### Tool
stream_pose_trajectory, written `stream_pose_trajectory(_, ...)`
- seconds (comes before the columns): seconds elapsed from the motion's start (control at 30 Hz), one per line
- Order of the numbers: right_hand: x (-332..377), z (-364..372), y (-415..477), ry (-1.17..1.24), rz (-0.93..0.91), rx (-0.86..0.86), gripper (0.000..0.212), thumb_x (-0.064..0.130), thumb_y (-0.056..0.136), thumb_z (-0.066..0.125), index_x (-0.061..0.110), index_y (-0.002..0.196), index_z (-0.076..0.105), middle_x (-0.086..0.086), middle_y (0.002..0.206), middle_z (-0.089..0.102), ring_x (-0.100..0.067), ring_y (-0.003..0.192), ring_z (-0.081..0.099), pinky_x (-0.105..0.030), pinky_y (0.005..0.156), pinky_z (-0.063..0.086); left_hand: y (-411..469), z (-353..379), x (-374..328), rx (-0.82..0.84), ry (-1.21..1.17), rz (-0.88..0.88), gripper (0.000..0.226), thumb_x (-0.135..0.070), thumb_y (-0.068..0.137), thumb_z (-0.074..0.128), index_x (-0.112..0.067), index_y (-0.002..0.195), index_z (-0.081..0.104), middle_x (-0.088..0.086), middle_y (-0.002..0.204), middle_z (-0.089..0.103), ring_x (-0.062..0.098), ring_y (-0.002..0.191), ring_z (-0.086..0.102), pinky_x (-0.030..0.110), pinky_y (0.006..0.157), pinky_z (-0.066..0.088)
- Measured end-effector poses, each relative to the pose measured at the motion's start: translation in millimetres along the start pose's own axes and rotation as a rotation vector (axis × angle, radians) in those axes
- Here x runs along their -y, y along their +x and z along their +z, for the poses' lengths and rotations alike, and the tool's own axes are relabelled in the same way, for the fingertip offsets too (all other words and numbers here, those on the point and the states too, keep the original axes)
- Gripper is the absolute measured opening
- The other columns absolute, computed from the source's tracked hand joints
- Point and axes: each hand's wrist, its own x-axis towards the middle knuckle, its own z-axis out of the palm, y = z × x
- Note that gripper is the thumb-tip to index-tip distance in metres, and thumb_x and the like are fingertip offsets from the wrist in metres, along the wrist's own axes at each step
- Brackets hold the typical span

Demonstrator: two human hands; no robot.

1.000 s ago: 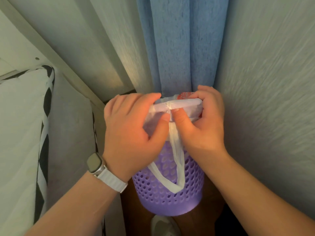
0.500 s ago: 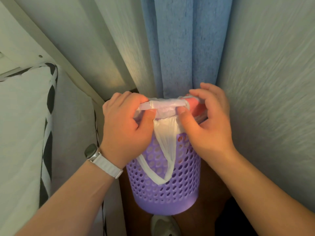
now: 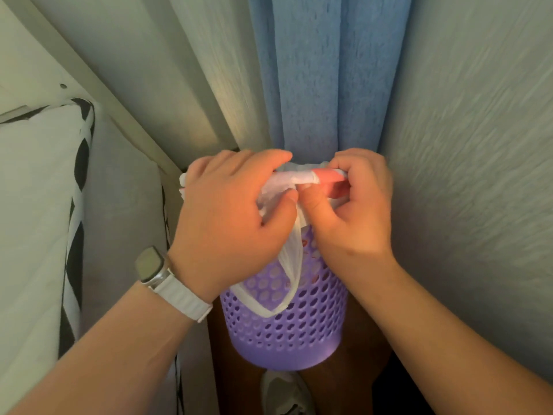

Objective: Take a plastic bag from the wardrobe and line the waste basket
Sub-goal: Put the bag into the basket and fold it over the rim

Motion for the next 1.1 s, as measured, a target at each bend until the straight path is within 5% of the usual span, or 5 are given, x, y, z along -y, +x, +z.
stream_pose_trajectory(0.23, 1, 2, -6, -0.008, 0.029, 0.052, 0.033, 0.046, 0.081, 0.063, 0.017, 0.096, 0.064, 0.001, 0.107, 0.055, -0.023, 0.105, 0.052, -0.040, 0.092, 0.042, -6, 12, 8, -0.042, -0.021, -0.032, 0.015, -0.026, 0.089, 0.056, -0.019, 0.091, 0.069, -0.006, 0.077, 0.060, 0.021, 0.075, 0.056, 0.041, 0.075, 0.040)
stream_pose_trajectory(0.37, -5, -5, -6, 0.039, 0.028, 0.103, 0.039, 0.043, 0.079, 0.063, 0.018, 0.110, 0.064, 0.002, 0.121, 0.050, -0.022, 0.120, 0.049, -0.032, 0.105, 0.036, -6, 14, 19, -0.037, -0.050, -0.028, 0.010, -0.020, 0.088, 0.057, -0.016, 0.088, 0.067, -0.012, 0.078, 0.053, 0.022, 0.074, 0.056, 0.046, 0.072, 0.043)
stream_pose_trajectory(0.57, -14, -8, -2, 0.082, 0.118, 0.090, 0.030, 0.047, 0.079, 0.062, 0.029, 0.103, 0.058, 0.003, 0.126, 0.047, -0.020, 0.129, 0.045, -0.041, 0.109, 0.035, -5, 14, 22, -0.037, -0.072, 0.008, 0.014, -0.021, 0.091, 0.055, -0.015, 0.091, 0.068, -0.016, 0.085, 0.051, 0.020, 0.077, 0.056, 0.045, 0.075, 0.043)
stream_pose_trajectory(0.9, 2, -3, -3, -0.073, 0.108, -0.029, 0.025, 0.053, 0.081, 0.060, 0.032, 0.087, 0.048, 0.004, 0.097, 0.051, -0.016, 0.095, 0.049, -0.042, 0.088, 0.040, -12, 12, -10, -0.019, 0.027, -0.010, 0.039, -0.035, 0.087, 0.051, -0.021, 0.121, 0.062, -0.003, 0.111, 0.061, 0.021, 0.108, 0.056, 0.052, 0.113, 0.023)
stream_pose_trajectory(1.1, 10, 2, -5, -0.141, 0.094, 0.063, 0.030, 0.057, 0.080, 0.058, 0.028, 0.090, 0.055, 0.008, 0.100, 0.049, -0.017, 0.096, 0.049, -0.048, 0.089, 0.041, -11, 18, -2, -0.097, 0.001, -0.063, 0.022, -0.026, 0.091, 0.049, -0.020, 0.102, 0.067, -0.001, 0.093, 0.060, 0.024, 0.090, 0.052, 0.041, 0.091, 0.034)
